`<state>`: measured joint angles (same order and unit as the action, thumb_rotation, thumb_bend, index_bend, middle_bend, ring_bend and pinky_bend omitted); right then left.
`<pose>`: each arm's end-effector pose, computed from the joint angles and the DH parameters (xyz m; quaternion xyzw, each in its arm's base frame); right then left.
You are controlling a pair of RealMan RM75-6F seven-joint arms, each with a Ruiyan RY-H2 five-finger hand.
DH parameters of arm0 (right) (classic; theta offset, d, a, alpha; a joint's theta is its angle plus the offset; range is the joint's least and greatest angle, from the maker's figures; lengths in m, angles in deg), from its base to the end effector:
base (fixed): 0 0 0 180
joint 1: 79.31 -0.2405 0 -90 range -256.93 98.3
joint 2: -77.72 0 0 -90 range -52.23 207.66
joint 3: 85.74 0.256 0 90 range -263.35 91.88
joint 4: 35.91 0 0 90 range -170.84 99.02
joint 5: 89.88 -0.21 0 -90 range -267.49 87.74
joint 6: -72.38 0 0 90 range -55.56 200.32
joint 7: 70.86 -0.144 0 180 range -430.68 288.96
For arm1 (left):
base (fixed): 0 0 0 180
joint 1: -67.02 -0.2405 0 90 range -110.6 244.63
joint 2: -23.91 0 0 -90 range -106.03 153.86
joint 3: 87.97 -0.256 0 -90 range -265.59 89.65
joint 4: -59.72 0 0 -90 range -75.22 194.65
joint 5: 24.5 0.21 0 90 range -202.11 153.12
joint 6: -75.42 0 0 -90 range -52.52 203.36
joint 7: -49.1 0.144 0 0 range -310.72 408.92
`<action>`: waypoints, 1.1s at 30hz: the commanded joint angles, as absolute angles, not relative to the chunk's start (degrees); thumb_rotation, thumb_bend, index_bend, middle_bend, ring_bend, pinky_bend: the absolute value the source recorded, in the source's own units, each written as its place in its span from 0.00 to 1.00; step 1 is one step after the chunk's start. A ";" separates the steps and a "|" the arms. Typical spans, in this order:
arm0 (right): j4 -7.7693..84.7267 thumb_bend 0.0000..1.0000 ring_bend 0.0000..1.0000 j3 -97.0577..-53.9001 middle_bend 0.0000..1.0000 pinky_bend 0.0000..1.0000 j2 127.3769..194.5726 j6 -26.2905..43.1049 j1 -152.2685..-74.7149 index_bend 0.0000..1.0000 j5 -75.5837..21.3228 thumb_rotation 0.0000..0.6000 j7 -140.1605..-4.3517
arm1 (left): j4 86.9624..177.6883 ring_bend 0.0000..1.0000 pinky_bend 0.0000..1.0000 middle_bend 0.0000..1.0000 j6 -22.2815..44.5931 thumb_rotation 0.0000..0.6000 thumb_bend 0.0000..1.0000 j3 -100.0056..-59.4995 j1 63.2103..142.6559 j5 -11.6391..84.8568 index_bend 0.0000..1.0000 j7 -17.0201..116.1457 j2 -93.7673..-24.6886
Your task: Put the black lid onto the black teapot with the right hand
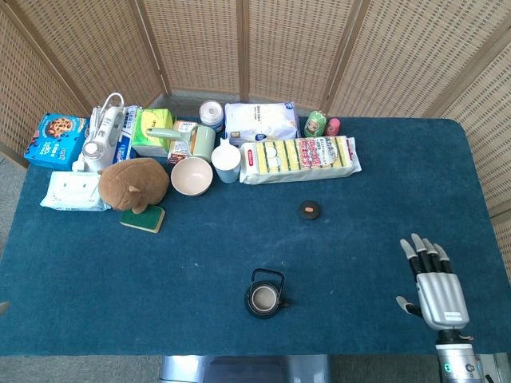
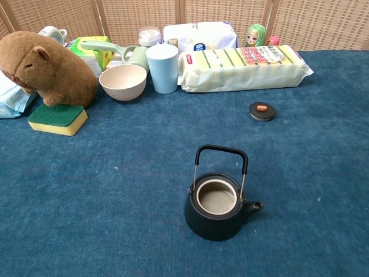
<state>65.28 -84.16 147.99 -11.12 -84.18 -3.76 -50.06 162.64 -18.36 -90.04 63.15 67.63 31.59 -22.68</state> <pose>-0.2691 -0.1723 0.1084 0.6348 -0.3676 0.3468 0.5845 -0.2951 0.1168 0.2373 -0.5438 -0.4454 -0.4357 0.5622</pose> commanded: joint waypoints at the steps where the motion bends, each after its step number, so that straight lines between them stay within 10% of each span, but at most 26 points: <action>1: 64.56 0.06 0.00 -83.07 0.00 0.00 148.35 -7.89 -86.84 0.03 -3.39 1.00 -50.68 | 162.72 0.00 0.00 0.00 -18.30 1.00 0.07 -89.91 63.14 67.22 0.00 31.35 -22.60; 16: 60.57 0.06 0.00 -72.66 0.00 0.00 153.01 18.10 -106.60 0.19 -17.14 1.00 -54.57 | 164.17 0.00 0.00 0.00 -15.58 1.00 0.07 -88.93 64.45 64.34 0.00 32.85 -22.44; 33: 43.00 0.06 0.00 -66.13 0.00 0.00 166.67 27.50 -122.59 0.25 -42.62 1.00 -45.91 | 164.65 0.00 0.00 0.00 -13.90 1.00 0.07 -88.50 65.07 62.72 0.00 32.33 -21.99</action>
<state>45.69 -67.02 164.86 26.00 -120.38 -39.42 -47.28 164.70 -13.86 -88.51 65.11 62.77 32.46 -22.04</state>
